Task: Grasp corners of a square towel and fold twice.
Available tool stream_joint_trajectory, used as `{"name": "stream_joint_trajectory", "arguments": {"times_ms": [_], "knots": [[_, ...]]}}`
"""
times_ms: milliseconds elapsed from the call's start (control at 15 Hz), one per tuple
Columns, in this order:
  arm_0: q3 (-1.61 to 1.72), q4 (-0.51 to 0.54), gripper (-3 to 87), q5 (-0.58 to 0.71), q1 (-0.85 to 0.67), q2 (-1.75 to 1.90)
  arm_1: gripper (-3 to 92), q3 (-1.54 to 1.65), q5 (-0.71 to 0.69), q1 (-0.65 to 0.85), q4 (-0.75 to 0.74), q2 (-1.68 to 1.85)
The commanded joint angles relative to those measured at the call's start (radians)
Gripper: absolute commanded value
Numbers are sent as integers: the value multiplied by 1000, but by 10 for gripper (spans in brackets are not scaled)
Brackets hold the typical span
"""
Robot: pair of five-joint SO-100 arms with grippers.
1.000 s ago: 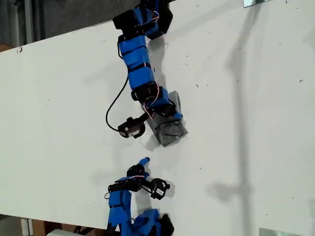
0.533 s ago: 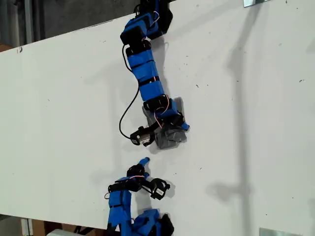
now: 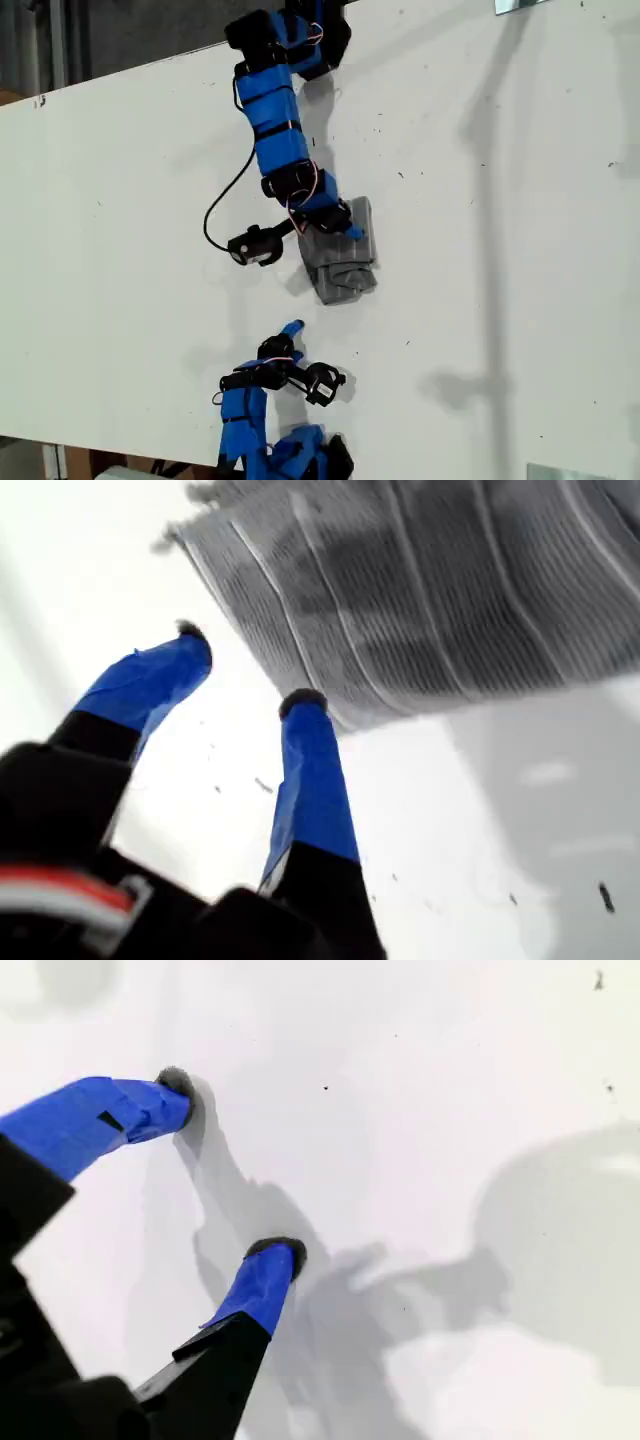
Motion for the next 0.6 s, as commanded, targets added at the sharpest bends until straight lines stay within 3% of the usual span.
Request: {"name": "stream_joint_trajectory", "arguments": {"times_ms": [0,333,467,533], "knots": [[-11,11,261,-6,0,5,186,268,161,55,58,311],[-12,11,261,-9,-2,3,228,969,495,117,-18,821],[-15,11,261,-9,-3,0,234,1269,534,112,-92,1266],[-15,11,261,-9,-6,-2,248,1355,554,100,-41,1488]]}}
